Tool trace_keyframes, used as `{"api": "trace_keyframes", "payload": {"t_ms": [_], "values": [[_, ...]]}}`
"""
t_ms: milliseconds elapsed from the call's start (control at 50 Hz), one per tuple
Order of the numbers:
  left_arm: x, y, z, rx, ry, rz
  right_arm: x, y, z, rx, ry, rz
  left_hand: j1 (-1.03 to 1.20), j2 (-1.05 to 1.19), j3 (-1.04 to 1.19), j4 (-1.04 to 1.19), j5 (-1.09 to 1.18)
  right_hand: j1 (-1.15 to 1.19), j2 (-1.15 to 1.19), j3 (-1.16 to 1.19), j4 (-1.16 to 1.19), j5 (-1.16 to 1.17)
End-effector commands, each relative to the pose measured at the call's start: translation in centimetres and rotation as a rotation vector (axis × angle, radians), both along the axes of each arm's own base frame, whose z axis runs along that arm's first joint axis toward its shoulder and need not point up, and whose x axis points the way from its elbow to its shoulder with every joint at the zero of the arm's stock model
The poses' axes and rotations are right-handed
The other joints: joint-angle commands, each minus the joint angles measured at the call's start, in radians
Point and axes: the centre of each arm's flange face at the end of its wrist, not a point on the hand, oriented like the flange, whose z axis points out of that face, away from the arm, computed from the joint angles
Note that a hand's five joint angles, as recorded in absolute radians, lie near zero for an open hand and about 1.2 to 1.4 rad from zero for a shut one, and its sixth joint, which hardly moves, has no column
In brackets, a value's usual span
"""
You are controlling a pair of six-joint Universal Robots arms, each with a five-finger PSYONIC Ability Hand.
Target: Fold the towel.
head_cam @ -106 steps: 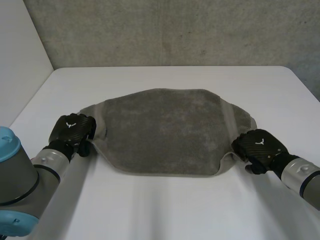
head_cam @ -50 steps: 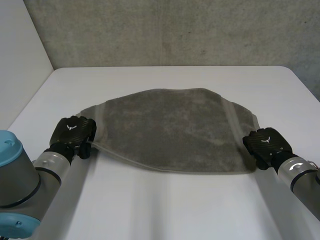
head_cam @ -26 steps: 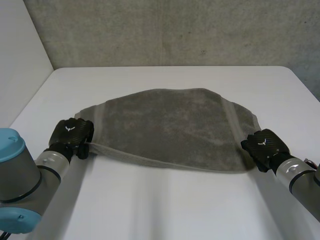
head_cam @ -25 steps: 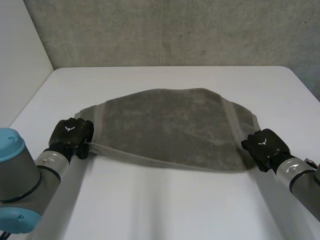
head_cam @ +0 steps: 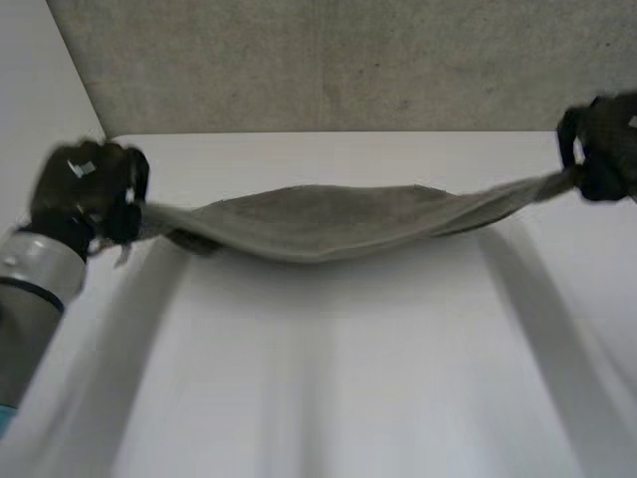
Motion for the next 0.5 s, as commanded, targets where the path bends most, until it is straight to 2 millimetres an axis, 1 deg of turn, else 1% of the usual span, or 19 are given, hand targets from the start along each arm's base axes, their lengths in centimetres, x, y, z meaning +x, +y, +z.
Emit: {"api": "trace_keyframes", "payload": {"t_ms": [20,80,100,120,140,180,240,260,280,320,340,360,380,400,420,440,460,480,500], "values": [[0.0,1.4,6.9,-0.069,0.017,-0.006,0.4,0.7,5.4,0.053,0.069,0.01,-0.049,-0.115,-0.147,-0.116,-0.262,0.056,0.061,0.063,0.053,0.057],[-0.1,0.4,6.8,-0.002,-0.003,0.007,0.9,0.0,4.8,0.096,0.137,0.026,-0.049,-0.115,-0.147,-0.116,-0.262,0.056,0.061,0.063,0.053,0.057],[-0.1,0.4,6.8,-0.002,-0.004,0.007,2.0,-0.4,3.9,0.142,0.22,0.065,-0.049,-0.115,-0.147,-0.116,-0.262,0.056,0.061,0.063,0.053,0.057],[-0.2,-0.7,5.8,0.061,-0.021,0.016,2.6,-0.9,2.8,0.19,0.29,0.08,-0.049,-0.115,-0.147,-0.116,-0.262,0.056,0.061,0.063,0.053,0.057],[-0.4,-1.7,4.7,0.12,-0.037,0.023,2.6,-0.9,2.8,0.191,0.291,0.08,-0.049,-0.115,-0.147,-0.116,-0.262,0.056,0.061,0.063,0.053,0.057],[-0.6,-2.7,3.6,0.179,-0.053,0.025,3.2,-2.1,0.0,0.286,0.421,0.075,-0.049,-0.115,-0.147,-0.116,-0.262,0.056,0.061,0.063,0.053,0.057],[-1.2,-4.9,1.2,0.282,-0.101,0.022,3.3,-2.9,-1.4,0.323,0.476,0.059,-0.049,-0.115,-0.147,-0.116,-0.262,0.056,0.061,0.063,0.053,0.057],[-1.2,-4.9,1.2,0.283,-0.102,0.022,3.4,-3.9,-2.6,0.341,0.517,0.031,-0.049,-0.115,-0.147,-0.116,-0.262,0.056,0.061,0.063,0.053,0.057],[-1.6,-6.0,0.1,0.312,-0.133,0.019,3.8,-4.8,-3.4,0.342,0.542,0.009,-0.049,-0.115,-0.147,-0.116,-0.262,0.056,0.061,0.063,0.053,0.057],[-2.1,-7.2,-0.8,0.328,-0.169,0.01,4.6,-5.9,-3.8,0.316,0.549,-0.004,-0.049,-0.115,-0.147,-0.116,-0.262,0.056,0.061,0.063,0.053,0.057],[-2.7,-8.3,-1.4,0.321,-0.203,-0.004,4.6,-5.9,-3.8,0.316,0.55,-0.005,-0.049,-0.115,-0.147,-0.116,-0.262,0.056,0.061,0.063,0.053,0.057],[-3.4,-9.5,-1.4,0.288,-0.232,-0.014,5.9,-7.2,-3.6,0.248,0.537,-0.002,-0.049,-0.115,-0.147,-0.116,-0.262,0.056,0.061,0.063,0.053,0.057],[-3.4,-9.5,-1.4,0.287,-0.232,-0.014,5.9,-7.2,-3.6,0.247,0.537,-0.002,-0.049,-0.115,-0.147,-0.116,-0.262,0.056,0.061,0.063,0.053,0.057],[-4.1,-10.7,-1.1,0.241,-0.249,-0.019,6.8,-8.3,-2.8,0.168,0.514,-0.012,-0.049,-0.115,-0.147,-0.116,-0.262,0.056,0.061,0.063,0.053,0.057],[-4.1,-10.7,-1.1,0.241,-0.249,-0.019,7.6,-9.4,-1.4,0.067,0.475,-0.028,-0.049,-0.115,-0.147,-0.116,-0.262,0.056,0.061,0.063,0.053,0.057],[-4.5,-12.0,0.0,0.182,-0.245,-0.007,7.7,-9.4,-1.3,0.066,0.474,-0.028,-0.049,-0.115,-0.147,-0.116,-0.262,0.056,0.061,0.063,0.053,0.057],[-4.7,-13.2,1.7,0.104,-0.22,0.018,8.2,-10.5,0.6,-0.048,0.414,-0.055,-0.049,-0.115,-0.147,-0.116,-0.262,0.056,0.061,0.063,0.053,0.057],[-4.7,-13.2,1.7,0.103,-0.219,0.018,8.5,-11.5,2.8,-0.167,0.33,-0.087,-0.049,-0.115,-0.147,-0.116,-0.262,0.056,0.061,0.063,0.053,0.057],[-5.0,-14.3,4.9,-0.023,-0.154,0.059,8.5,-11.5,2.9,-0.168,0.329,-0.087,-0.049,-0.115,-0.147,-0.116,-0.262,0.056,0.061,0.063,0.053,0.057]]}}
